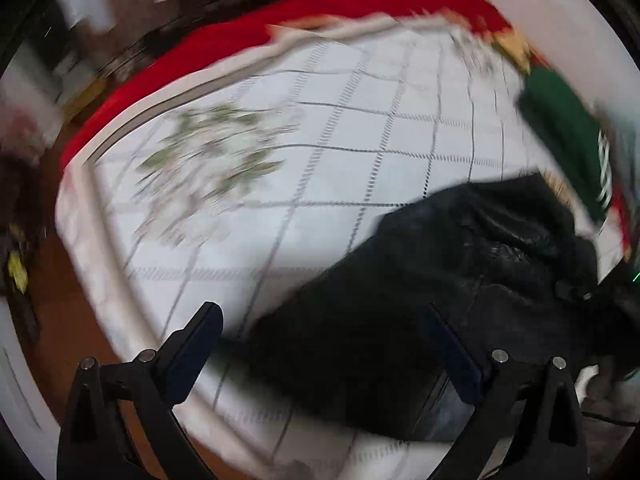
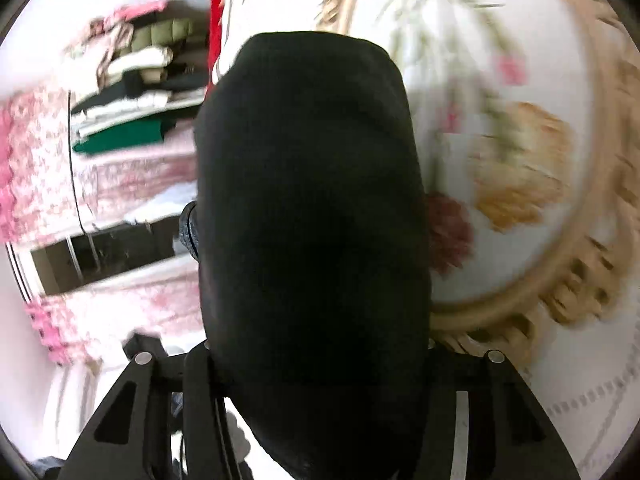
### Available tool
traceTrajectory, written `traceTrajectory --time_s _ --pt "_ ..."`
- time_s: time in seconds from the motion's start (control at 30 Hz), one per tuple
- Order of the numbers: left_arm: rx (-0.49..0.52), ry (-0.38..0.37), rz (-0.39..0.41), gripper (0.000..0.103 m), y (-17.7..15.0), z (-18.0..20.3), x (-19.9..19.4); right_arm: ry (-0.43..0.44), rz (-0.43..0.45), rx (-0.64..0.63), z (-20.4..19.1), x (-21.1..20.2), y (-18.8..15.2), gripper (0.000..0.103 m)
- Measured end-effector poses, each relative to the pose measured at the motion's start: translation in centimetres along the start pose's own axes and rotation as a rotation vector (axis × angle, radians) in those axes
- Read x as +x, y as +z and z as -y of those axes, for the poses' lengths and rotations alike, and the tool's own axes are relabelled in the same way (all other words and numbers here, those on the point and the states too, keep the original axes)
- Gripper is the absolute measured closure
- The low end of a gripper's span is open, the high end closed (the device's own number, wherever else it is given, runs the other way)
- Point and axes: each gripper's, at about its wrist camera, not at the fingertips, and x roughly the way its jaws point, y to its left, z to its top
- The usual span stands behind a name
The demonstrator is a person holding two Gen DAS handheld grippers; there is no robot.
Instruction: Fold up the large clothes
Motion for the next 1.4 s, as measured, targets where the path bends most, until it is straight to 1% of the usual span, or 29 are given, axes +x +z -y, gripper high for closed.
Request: traceTrajectory --time_s 0.03,0.07,0.1,0.13,0.17,0.2,0.23,0.3,0.33,0.37,0.4,0.43,0.47,0.5,0.53,0.57,0.67,0.77,0.87,1.0,1.07,1.13,1.17,1.2,1.27,1.37,1.4 --pt "-0.040 -0.022 -0.013 0.001 -0.6 -0.9 -0.2 -0.004 0.019 0.019 0.6 -0.8 -0.1 0.050" --pt "-0.087 -0.059 -0.040 0.001 -1.4 -1.7 0.1 -0.013 0.037 0.033 1.4 -1.6 -0.2 0.046" --pt "-0.117 -0.086 -0.062 0.001 -1.6 -2.0 0.6 -0.013 0.037 0.039 2.0 -2.0 -0.2 0.042" --pt "-0.141 -0.106 -0.084 0.001 -2.2 -2.1 1.3 -0.013 0.025 0.062 2.8 -2.2 0.1 0.034" --pt "-0.172 -0.130 -0.106 0.001 -2.3 -2.0 2.2 -0.021 0.015 0.074 3.1 -2.2 0.4 0.029" --pt "-0.206 -0.167 -0.116 0.001 -2.3 -1.8 3.0 -0.025 0.007 0.065 3.4 -2.1 0.7 0.027" --pt "-0.232 -0.207 -0.117 0.001 -2.0 -1.7 3.6 -0.017 0.003 0.058 3.7 -2.3 1.1 0.023" --pt "-0.241 -0.231 -0.104 0.001 -1.6 -1.2 4.9 -0.010 -0.003 0.056 4.0 -2.9 1.4 0.019" --pt "-0.238 -0.232 -0.085 0.010 -1.5 -0.9 5.2 -0.008 -0.001 0.046 4.0 -3.1 1.5 0.019" --pt "-0.231 -0.212 -0.072 0.021 -1.4 -0.5 5.2 -0.008 0.007 0.041 4.0 -3.2 1.6 0.019" --pt "-0.221 -0.176 -0.054 0.028 -0.8 -0.1 5.6 -0.008 0.018 0.035 4.0 -2.9 1.3 0.019" --pt "-0.216 -0.177 -0.030 0.052 -0.7 0.0 5.5 -0.011 0.029 0.024 4.0 -2.7 0.2 0.019" --pt "-0.201 -0.184 -0.012 0.069 -0.4 0.4 5.4 -0.015 0.048 0.011 3.9 -3.0 -0.5 0.023" --pt "-0.169 -0.157 0.004 0.071 -0.4 0.9 4.9 -0.013 0.061 0.014 3.5 -2.6 -0.6 0.026" --pt "-0.142 -0.149 0.026 0.082 -0.3 1.4 4.3 -0.005 0.069 0.024 3.4 -2.6 -0.7 0.032" --pt "-0.119 -0.140 0.039 0.084 -0.2 1.9 3.9 0.007 0.073 0.037 3.3 -2.5 -0.8 0.040" --pt "-0.077 -0.124 0.068 0.086 0.3 2.8 2.1 0.069 0.086 0.060 2.6 -3.5 -1.4 0.050" --pt "-0.053 -0.115 0.082 0.087 1.1 3.5 0.6 0.104 0.082 0.041 1.0 -4.3 -1.6 0.052" --pt "-0.008 -0.103 0.106 0.087 2.1 4.6 -1.7 0.138 0.067 0.003 -1.0 -4.8 -1.5 0.052" --pt "0.041 -0.100 0.136 0.087 3.6 6.0 -4.4 0.187 0.064 -0.052 -4.4 -7.2 -0.2 0.053" --pt "0.060 -0.106 0.152 0.087 5.0 7.2 -6.0 0.201 0.067 -0.073 -6.3 -7.8 0.6 0.053" --pt "0.078 -0.113 0.175 0.087 6.6 8.6 -7.0 0.216 0.075 -0.100 -8.7 -9.3 1.9 0.053" --pt "0.084 -0.124 0.192 0.087 7.6 9.5 -7.8 0.218 0.081 -0.112 -9.9 -9.8 2.7 0.053" --pt "0.088 -0.137 0.206 0.087 8.6 10.2 -8.3 0.226 0.090 -0.129 -11.2 -11.3 3.6 0.053" --pt "0.097 -0.161 0.241 0.087 10.8 11.8 -9.3 0.240 0.101 -0.151 -12.9 -13.0 5.0 0.053" --pt "0.104 -0.223 0.308 0.087 15.4 15.0 -10.6 0.267 0.133 -0.183 -16.5 -15.9 8.7 0.053" --pt "0.101 -0.243 0.320 0.087 16.5 15.9 -10.6 0.270 0.151 -0.193 -17.5 -17.0 10.3 0.053"
